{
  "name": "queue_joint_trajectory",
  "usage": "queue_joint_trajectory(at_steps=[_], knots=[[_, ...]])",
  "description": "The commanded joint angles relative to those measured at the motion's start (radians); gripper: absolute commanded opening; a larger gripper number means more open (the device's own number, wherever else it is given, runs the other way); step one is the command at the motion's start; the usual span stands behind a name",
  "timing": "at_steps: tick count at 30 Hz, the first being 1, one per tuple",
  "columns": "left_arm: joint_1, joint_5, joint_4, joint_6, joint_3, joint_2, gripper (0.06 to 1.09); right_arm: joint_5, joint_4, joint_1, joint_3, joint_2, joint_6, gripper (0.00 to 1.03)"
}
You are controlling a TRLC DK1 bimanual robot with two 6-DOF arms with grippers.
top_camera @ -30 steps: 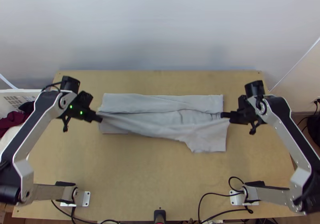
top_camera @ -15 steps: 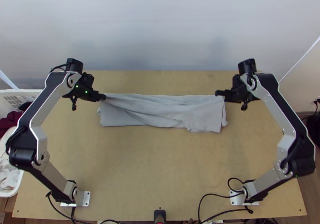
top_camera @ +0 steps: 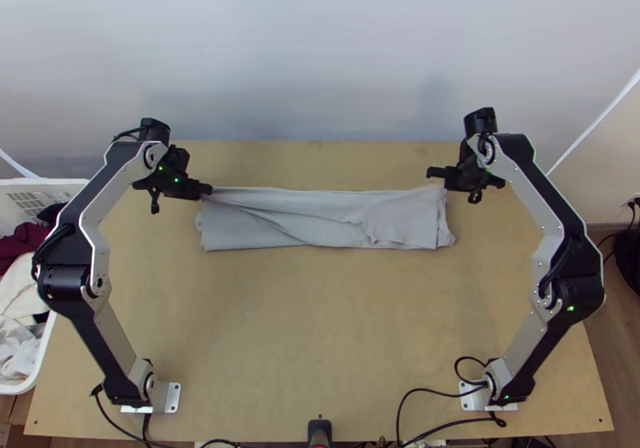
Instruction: Fold the t-shirt
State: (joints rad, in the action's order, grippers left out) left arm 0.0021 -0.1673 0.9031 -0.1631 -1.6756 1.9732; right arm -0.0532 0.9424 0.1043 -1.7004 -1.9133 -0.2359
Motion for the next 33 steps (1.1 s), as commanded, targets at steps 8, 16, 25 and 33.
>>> queue_joint_trajectory(at_steps=[8, 16, 25, 33], knots=[[0.044, -0.181, -0.079, 0.046, 0.048, -0.155, 1.04, -0.017, -0.169, 0.038, 0.021, 0.169, -0.102, 0.98], [0.171, -0.334, -0.095, 0.050, 0.165, -0.174, 1.03, 0.070, -0.188, 0.028, 0.065, 0.304, -0.151, 0.98], [0.205, -0.403, -0.142, 0.039, 0.284, -0.114, 1.03, 0.411, -0.189, -0.060, 0.061, 0.369, -0.347, 0.98], [0.174, -0.411, -0.224, 0.048, 0.307, -0.008, 1.03, 0.546, -0.189, -0.101, 0.002, 0.381, -0.462, 0.98]])
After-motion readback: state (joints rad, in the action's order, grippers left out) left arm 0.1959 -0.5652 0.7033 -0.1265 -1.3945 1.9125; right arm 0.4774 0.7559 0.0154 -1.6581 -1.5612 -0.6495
